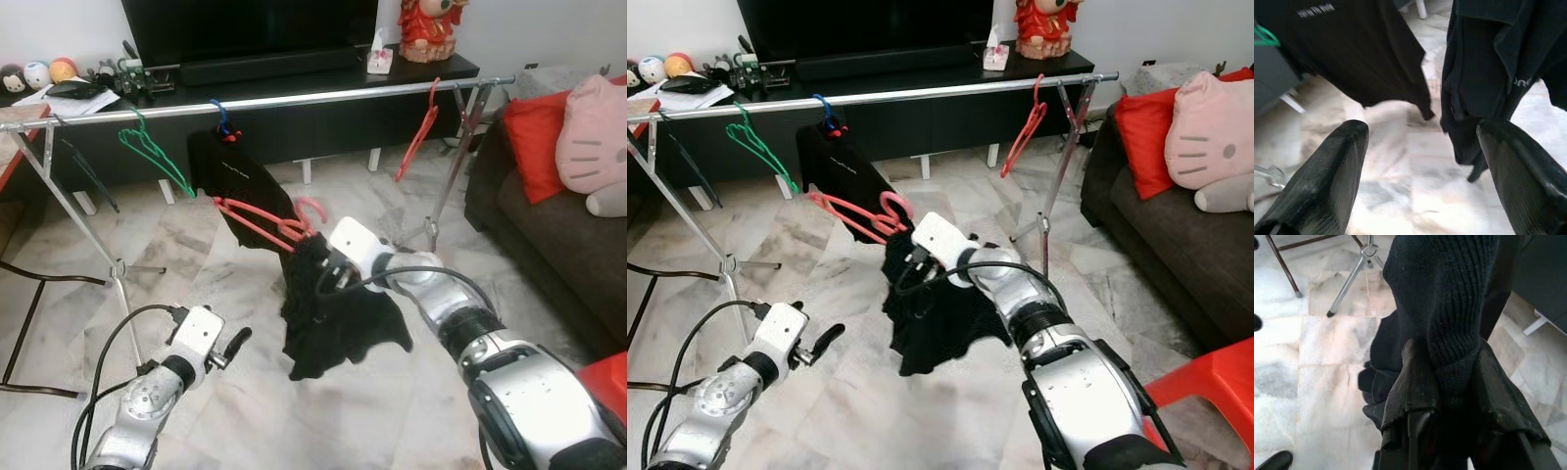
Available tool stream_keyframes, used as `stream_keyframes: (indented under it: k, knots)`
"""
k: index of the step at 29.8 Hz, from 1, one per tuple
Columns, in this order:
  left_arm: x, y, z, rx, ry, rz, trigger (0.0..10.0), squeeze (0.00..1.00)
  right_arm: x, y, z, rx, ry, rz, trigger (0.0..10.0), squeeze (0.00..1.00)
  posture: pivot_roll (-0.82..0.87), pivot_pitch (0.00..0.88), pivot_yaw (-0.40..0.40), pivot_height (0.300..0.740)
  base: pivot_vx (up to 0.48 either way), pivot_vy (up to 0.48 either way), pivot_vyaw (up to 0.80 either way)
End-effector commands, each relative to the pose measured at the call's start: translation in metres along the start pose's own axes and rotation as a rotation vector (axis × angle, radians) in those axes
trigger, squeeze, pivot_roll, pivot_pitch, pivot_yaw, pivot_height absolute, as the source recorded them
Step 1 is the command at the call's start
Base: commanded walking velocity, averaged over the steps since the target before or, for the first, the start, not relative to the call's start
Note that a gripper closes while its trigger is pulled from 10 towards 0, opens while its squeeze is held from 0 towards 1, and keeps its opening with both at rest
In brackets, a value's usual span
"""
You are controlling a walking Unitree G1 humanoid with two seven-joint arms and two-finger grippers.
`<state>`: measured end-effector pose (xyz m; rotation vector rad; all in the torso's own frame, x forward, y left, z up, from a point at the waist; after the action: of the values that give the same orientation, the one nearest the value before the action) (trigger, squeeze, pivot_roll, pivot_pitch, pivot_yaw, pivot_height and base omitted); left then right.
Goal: Hang hanger
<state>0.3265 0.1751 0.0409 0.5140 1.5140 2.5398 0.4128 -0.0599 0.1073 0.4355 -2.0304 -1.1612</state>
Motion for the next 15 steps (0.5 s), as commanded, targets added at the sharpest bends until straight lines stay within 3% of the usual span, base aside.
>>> stream_keyframes:
  k: [1,4,6,7,9,13,15]
  knots:
    - [0.000,-0.004,-0.001,-0.020,0.001,0.009,10.0,0.00,0.001,0.022,-0.009,0.002,-0.025,-0.062,0.0,0.00,-0.08,0.000,0.048,0.740,0.000,0.000,0.00]
    - [-0.004,-0.012,-0.007,-0.030,0.044,0.028,10.0,0.00,-0.004,0.053,0.002,0.014,0.020,-0.146,0.0,0.00,-0.09,0.000,0.054,0.740,0.000,0.000,0.00]
    - [-0.006,-0.011,-0.013,-0.113,0.027,0.026,10.0,0.00,-0.006,0.067,0.010,0.010,0.037,-0.185,0.0,0.00,-0.10,0.000,0.055,0.740,0.000,0.000,0.00]
    - [-0.007,-0.014,-0.022,-0.207,-0.008,0.030,10.0,0.00,-0.008,0.081,0.017,0.001,0.052,-0.220,0.0,0.00,-0.10,0.000,0.057,0.740,0.000,0.000,0.00]
    - [-0.007,-0.017,-0.030,-0.267,-0.044,0.036,10.0,0.00,-0.009,0.089,0.022,-0.002,0.063,-0.244,0.0,0.00,-0.10,0.000,0.057,0.740,0.000,0.000,0.00]
    - [-0.007,-0.017,-0.033,-0.258,-0.045,0.019,10.0,0.00,-0.011,0.100,0.033,-0.006,0.078,-0.271,0.0,0.00,-0.10,0.000,0.060,0.740,0.000,0.000,0.00]
    - [-0.007,-0.016,-0.034,-0.293,-0.048,0.004,10.0,0.00,-0.013,0.103,0.042,-0.015,0.097,-0.277,0.0,0.00,-0.10,0.000,0.060,0.740,0.000,0.000,0.00]
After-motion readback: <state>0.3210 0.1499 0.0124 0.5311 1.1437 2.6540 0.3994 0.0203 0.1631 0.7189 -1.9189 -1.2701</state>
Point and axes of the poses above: a point about 5 cm out from each wrist's last joint towards the gripper, its own x axis pointing back from the gripper into the wrist, its own y axis along the axis of the wrist's last joint, z = x × y, the point moved 5 cm from there along -x, pointing out of the wrist towards the gripper, and after that the axes turned 4 degrees about -x, right-handed, at the moved point
